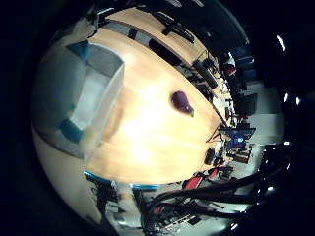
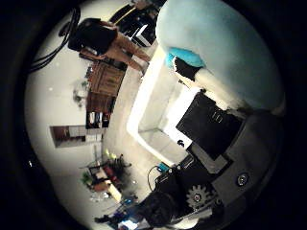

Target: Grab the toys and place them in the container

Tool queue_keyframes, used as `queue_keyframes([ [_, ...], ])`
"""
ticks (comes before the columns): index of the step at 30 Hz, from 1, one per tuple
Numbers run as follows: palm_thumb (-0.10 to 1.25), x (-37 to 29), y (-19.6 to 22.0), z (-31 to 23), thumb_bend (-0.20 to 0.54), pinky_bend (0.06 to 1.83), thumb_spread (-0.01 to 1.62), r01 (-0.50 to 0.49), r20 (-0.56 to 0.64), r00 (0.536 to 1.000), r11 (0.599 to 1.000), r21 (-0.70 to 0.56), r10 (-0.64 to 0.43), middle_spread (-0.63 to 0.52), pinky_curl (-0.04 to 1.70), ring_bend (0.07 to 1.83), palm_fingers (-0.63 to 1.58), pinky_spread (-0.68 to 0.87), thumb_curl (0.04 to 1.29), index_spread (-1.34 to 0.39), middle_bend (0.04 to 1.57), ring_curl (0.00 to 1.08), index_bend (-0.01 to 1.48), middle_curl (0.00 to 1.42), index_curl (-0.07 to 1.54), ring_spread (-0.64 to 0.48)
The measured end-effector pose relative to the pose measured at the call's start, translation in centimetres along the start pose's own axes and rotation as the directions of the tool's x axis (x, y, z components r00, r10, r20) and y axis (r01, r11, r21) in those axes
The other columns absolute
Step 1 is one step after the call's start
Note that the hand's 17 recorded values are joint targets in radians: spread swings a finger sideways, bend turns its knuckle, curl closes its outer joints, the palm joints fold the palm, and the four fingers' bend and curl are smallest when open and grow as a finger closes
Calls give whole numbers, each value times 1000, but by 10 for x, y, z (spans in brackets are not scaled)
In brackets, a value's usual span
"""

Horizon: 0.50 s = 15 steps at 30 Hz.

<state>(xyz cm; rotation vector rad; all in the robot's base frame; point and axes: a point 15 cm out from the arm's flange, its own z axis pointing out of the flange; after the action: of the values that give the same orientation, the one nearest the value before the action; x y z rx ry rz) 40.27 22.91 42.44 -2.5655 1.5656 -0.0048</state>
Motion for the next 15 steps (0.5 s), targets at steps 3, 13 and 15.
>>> queue_keyframes([
  [3,968,-18,-4,1,-21,1122,942,17,4,1000,1000,-3,-17,-338,482,1233,1242,-516,427,-594,1057,502,374,527,704,-280],
  [13,968,-37,-8,17,-21,1120,942,39,7,999,999,-33,-39,-333,484,1232,1243,-516,427,-594,1058,501,368,524,709,-280],
  [15,968,-38,-8,17,-21,1120,942,40,7,999,999,-33,-40,-333,484,1232,1243,-516,427,-594,1058,501,368,524,710,-280],
])
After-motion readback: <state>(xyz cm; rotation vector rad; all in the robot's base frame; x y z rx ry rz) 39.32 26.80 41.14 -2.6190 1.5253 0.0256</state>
